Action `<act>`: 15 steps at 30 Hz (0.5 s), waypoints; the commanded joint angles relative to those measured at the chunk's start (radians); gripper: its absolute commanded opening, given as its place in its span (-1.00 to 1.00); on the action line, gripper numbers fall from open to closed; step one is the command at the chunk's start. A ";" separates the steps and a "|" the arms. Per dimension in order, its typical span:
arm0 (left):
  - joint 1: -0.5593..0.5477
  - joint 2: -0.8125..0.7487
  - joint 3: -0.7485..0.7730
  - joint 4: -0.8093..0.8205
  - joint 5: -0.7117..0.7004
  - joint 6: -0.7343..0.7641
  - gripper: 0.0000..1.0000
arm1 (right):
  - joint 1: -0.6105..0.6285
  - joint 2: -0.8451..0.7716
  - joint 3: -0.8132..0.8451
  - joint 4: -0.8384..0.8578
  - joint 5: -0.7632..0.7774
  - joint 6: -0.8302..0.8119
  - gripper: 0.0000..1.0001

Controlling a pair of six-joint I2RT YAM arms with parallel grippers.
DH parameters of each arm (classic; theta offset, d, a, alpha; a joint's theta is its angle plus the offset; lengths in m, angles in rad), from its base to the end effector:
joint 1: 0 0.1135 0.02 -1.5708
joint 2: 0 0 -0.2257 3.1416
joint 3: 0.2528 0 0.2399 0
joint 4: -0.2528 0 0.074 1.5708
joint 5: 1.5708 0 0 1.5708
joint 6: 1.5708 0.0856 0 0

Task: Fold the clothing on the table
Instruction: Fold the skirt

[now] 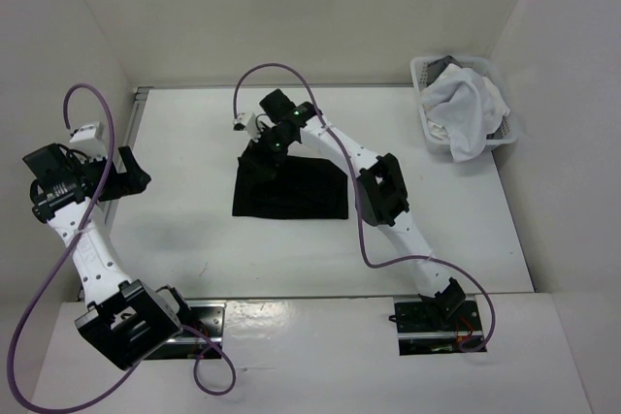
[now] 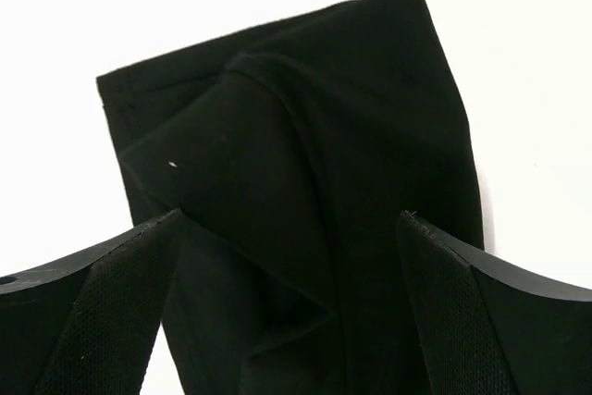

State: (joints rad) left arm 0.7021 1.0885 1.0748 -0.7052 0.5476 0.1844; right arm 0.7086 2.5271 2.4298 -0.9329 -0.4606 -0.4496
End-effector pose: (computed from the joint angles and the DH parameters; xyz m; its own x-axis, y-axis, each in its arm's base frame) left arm 0.2266 0.1333 0.2734 -0.5405 -0.2522 -0.8026 -0.1558 0.9675 -0.1991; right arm 0.3693 0.3666 0.1516 -0.2575 -0.7334 -0.6291 -0.9644 0.2360 0.1196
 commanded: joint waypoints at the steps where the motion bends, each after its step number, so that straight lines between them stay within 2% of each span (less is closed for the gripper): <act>1: 0.007 -0.015 -0.004 0.013 0.015 0.013 0.99 | -0.004 -0.021 0.035 -0.030 -0.065 -0.014 0.98; 10: 0.007 -0.006 -0.004 0.013 0.025 0.013 0.99 | 0.034 -0.062 -0.115 0.000 -0.119 -0.023 0.98; 15: 0.007 -0.006 -0.004 0.013 0.025 0.013 0.99 | 0.061 -0.071 -0.135 0.011 -0.119 -0.023 0.98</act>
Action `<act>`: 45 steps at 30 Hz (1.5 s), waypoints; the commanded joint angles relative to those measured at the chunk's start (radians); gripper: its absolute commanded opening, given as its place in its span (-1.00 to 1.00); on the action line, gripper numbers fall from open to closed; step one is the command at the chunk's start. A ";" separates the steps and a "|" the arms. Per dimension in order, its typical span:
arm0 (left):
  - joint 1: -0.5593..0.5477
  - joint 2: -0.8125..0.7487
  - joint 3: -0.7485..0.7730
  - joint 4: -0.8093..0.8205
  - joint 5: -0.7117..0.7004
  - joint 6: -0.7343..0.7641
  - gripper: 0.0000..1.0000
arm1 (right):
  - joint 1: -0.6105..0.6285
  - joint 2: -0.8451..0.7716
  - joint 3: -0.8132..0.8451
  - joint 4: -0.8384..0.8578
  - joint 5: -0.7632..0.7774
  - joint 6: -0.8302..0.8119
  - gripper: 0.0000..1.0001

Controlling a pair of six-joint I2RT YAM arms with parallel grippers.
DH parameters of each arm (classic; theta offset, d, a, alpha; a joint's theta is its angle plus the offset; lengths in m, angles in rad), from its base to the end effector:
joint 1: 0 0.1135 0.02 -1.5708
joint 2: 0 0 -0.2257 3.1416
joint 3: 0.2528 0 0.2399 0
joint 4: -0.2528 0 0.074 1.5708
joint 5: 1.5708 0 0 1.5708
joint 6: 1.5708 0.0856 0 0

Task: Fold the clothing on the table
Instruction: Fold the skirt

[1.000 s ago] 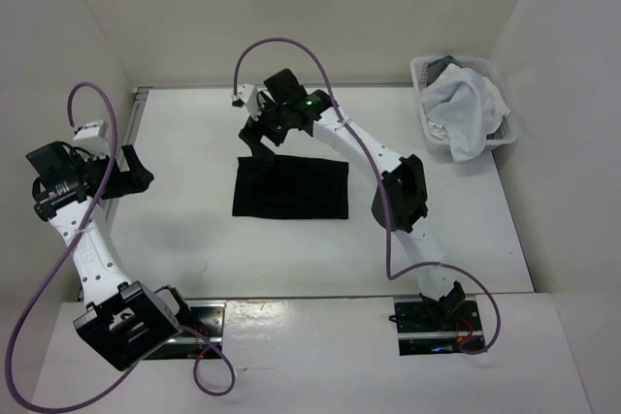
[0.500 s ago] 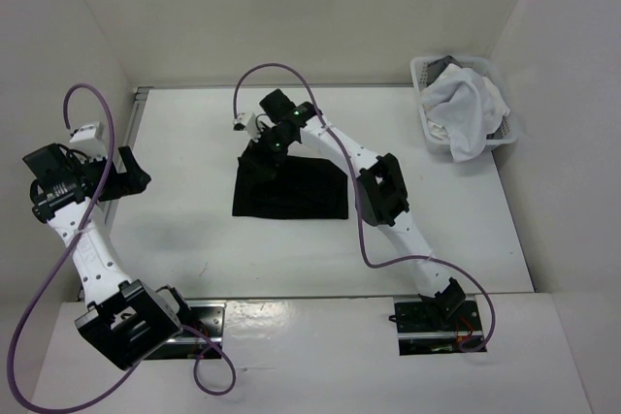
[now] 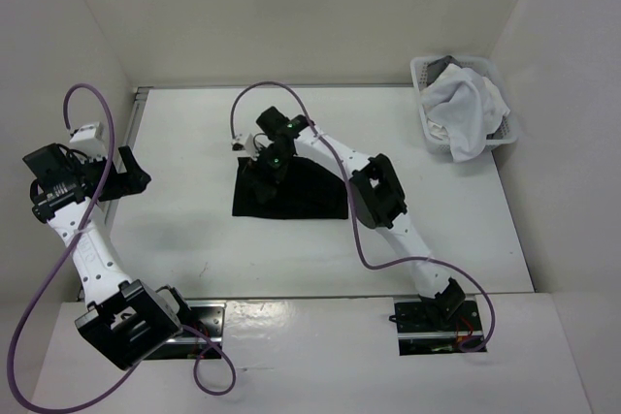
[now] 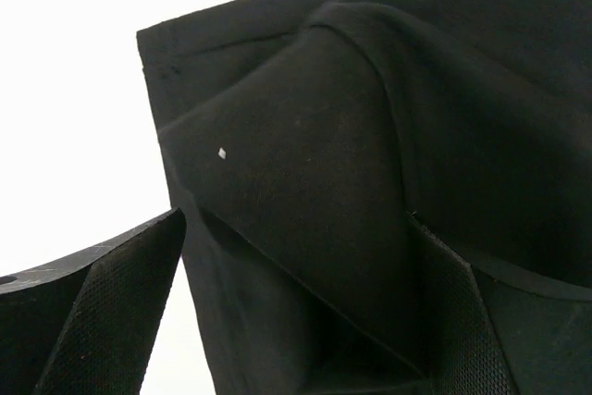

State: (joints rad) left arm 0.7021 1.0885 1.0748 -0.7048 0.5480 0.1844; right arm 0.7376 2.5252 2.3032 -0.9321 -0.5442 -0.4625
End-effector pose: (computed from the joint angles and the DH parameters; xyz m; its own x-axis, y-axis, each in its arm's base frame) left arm 0.2266 0.1333 0.2735 -0.5402 -0.2520 -0.8029 -0.1554 0.9676 -0.1991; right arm 0.3429 0.3714 0.1167 -0.2797 -0.7700 -0.5735 -0.9557 0.1662 0.2431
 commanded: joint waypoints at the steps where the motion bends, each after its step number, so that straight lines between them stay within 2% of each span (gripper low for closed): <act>1: 0.007 -0.006 -0.004 0.013 0.024 0.013 0.99 | 0.042 -0.069 -0.019 0.010 -0.036 -0.010 0.98; 20: 0.007 0.004 -0.004 0.013 0.033 0.013 0.99 | 0.103 -0.144 -0.077 0.019 -0.054 -0.010 0.98; 32: 0.007 0.004 -0.004 0.013 0.061 0.023 0.99 | 0.103 -0.269 -0.260 0.058 -0.036 -0.010 0.98; 45: 0.007 0.022 -0.004 0.004 0.070 0.032 0.99 | 0.144 -0.289 -0.404 0.121 -0.026 -0.001 0.98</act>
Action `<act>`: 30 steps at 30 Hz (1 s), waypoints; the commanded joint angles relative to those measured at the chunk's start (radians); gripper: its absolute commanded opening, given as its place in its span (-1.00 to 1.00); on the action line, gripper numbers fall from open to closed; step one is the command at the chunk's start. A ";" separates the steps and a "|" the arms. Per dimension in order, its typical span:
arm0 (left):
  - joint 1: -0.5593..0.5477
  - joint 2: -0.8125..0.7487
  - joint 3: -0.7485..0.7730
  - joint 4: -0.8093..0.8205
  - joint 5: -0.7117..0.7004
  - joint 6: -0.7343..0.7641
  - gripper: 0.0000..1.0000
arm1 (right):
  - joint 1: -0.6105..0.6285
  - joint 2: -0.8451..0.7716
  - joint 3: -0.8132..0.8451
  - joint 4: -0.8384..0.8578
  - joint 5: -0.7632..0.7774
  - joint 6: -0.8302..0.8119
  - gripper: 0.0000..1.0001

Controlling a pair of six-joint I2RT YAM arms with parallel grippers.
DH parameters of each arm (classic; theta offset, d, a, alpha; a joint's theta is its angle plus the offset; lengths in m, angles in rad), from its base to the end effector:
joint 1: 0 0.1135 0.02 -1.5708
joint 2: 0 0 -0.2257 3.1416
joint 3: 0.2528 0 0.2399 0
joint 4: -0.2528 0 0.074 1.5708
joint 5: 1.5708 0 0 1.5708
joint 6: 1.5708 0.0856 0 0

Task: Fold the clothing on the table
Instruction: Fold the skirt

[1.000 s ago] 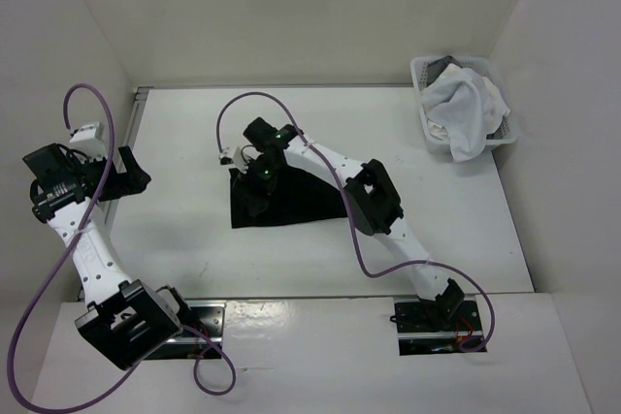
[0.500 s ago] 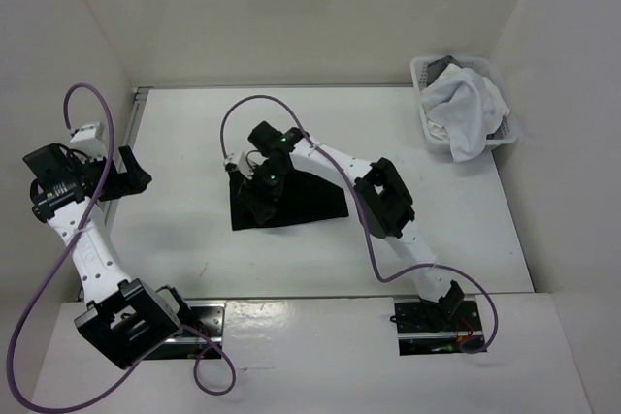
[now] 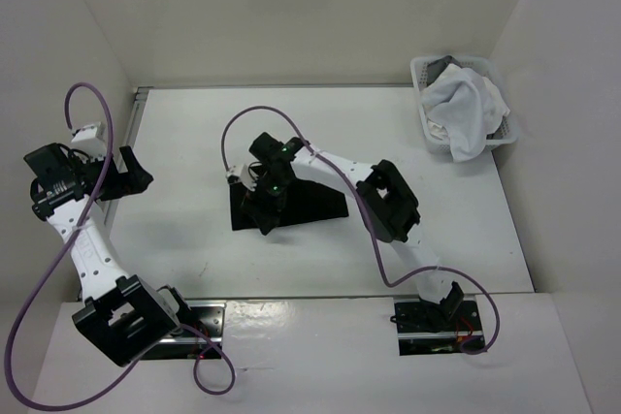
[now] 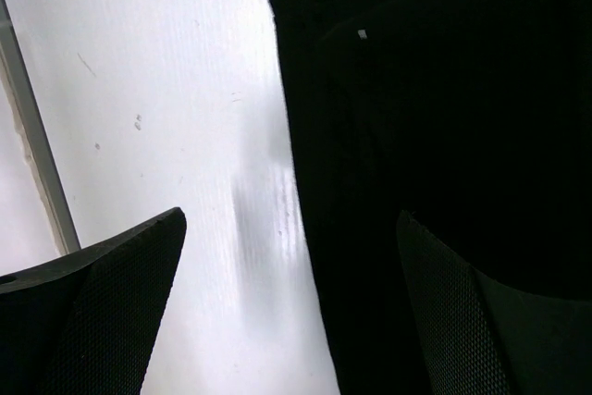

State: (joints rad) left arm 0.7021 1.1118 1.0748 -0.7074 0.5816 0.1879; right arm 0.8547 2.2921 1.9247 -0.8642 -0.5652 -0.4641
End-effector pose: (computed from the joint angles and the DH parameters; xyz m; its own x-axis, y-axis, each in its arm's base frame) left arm 0.2299 0.1329 0.2686 -0.5514 -0.2619 -0.7921 -0.1304 0.9648 -0.2283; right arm 0.2648 0.3741 0.1176 -0.2161 -0.8241 -0.5236 -0.9514 0.0571 0.3027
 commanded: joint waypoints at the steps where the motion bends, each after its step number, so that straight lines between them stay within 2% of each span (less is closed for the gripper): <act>1: 0.007 -0.001 -0.004 0.006 0.037 0.028 0.99 | 0.027 -0.045 -0.026 0.053 -0.005 0.010 0.98; 9: 0.007 0.008 0.005 -0.003 0.037 0.028 0.99 | 0.027 -0.002 -0.001 0.030 -0.018 0.010 0.98; 18: 0.007 0.017 0.005 -0.003 0.046 0.028 0.99 | 0.027 -0.216 0.071 -0.018 -0.009 0.001 0.98; 22: 0.007 0.017 0.005 -0.003 0.046 0.038 0.99 | 0.027 -0.250 0.109 -0.030 0.062 0.010 0.98; 30: 0.007 0.026 0.005 -0.003 0.046 0.038 0.99 | 0.027 -0.186 -0.041 0.076 0.106 0.010 0.98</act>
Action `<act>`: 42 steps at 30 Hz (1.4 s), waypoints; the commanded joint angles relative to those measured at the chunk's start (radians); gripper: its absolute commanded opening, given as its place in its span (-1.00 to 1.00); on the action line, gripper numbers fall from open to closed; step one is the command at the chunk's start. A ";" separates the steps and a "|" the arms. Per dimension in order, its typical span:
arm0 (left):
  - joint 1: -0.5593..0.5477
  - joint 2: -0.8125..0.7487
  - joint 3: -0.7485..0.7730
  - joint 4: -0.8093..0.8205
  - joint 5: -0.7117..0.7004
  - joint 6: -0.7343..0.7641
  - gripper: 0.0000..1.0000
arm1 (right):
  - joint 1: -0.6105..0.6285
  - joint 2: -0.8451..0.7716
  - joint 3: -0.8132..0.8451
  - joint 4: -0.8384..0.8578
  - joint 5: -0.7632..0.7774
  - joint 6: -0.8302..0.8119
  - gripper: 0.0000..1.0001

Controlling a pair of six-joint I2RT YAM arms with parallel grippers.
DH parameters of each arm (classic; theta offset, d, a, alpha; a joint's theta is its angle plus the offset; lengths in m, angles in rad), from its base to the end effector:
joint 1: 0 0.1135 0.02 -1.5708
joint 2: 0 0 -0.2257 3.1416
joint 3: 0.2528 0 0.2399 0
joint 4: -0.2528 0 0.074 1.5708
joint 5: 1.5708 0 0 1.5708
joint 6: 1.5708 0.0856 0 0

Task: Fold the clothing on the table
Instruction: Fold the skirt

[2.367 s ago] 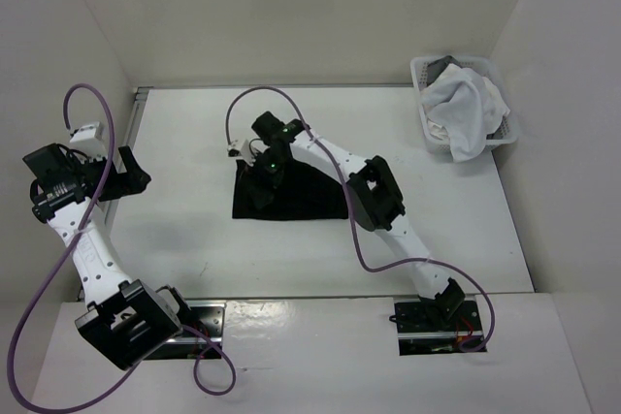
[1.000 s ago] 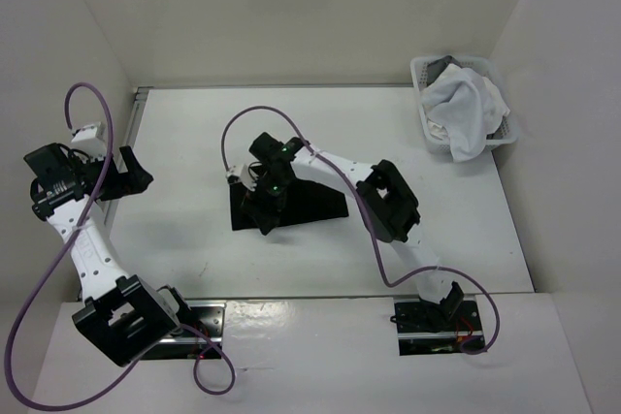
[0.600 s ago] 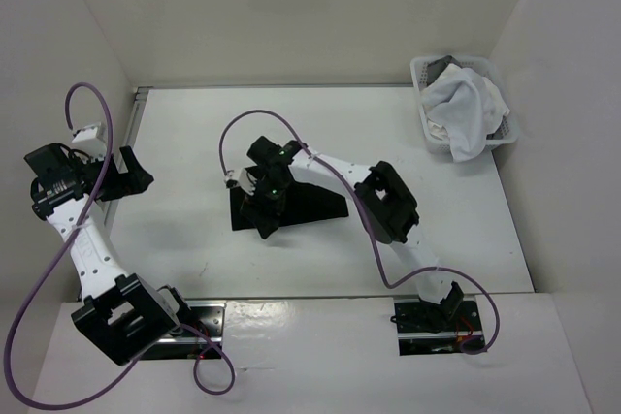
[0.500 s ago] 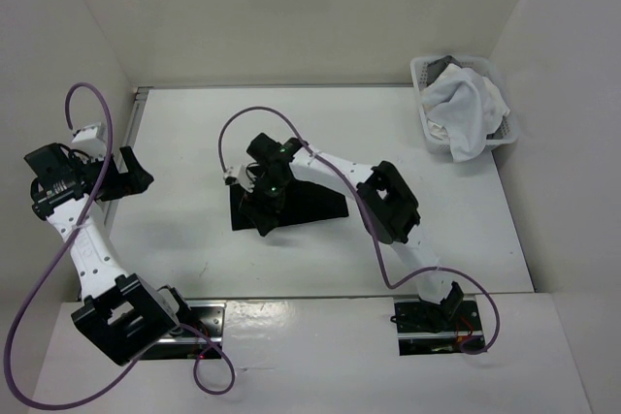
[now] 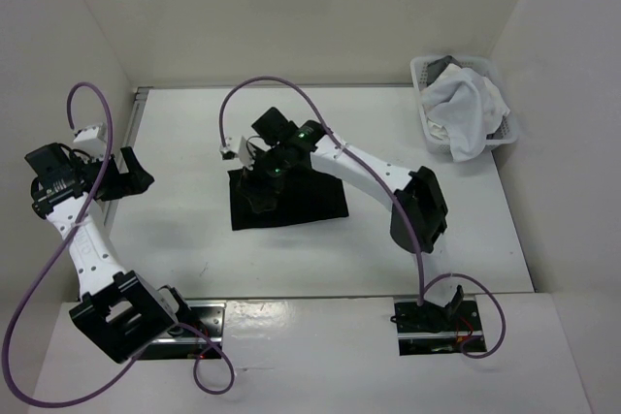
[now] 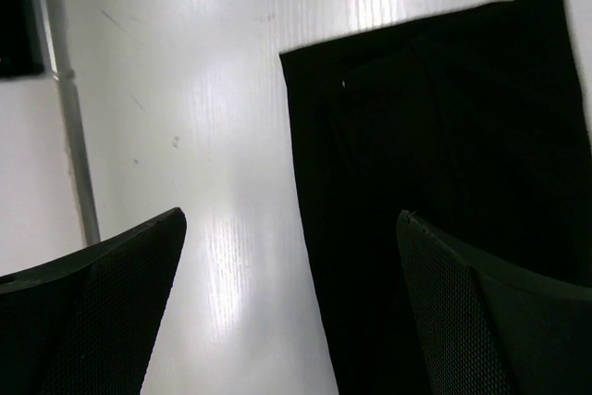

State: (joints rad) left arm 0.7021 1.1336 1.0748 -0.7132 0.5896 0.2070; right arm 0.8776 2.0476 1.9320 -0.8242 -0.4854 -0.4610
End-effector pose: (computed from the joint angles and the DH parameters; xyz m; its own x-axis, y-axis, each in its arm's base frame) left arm 0.2322 0.1341 0.2630 -0.5690 -0.2576 -0.7809 -0.1182 0.9654 -0.2323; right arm 0.2565 0.3713 0.2260 -0.0812 -0.7135 -0.6959 -0.9964 0.0403 0.0750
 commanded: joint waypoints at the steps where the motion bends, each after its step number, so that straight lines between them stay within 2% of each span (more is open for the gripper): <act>1: 0.007 0.005 0.005 0.003 0.038 0.019 0.99 | 0.004 0.059 -0.060 0.046 0.027 0.007 0.98; 12: 0.007 0.005 0.005 0.003 0.038 0.019 0.99 | -0.035 0.108 -0.057 0.068 0.082 0.007 0.98; 22: 0.007 0.005 0.005 0.003 0.038 0.019 0.99 | -0.054 0.108 -0.139 0.097 0.116 -0.002 0.98; 42: 0.007 0.005 0.005 0.003 0.047 0.019 0.99 | -0.054 0.066 -0.219 0.066 0.096 -0.002 0.98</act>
State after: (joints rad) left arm 0.7021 1.1378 1.0748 -0.7136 0.6010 0.2073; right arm 0.8303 2.1677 1.7237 -0.7677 -0.3775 -0.4614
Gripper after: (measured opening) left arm 0.993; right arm 0.987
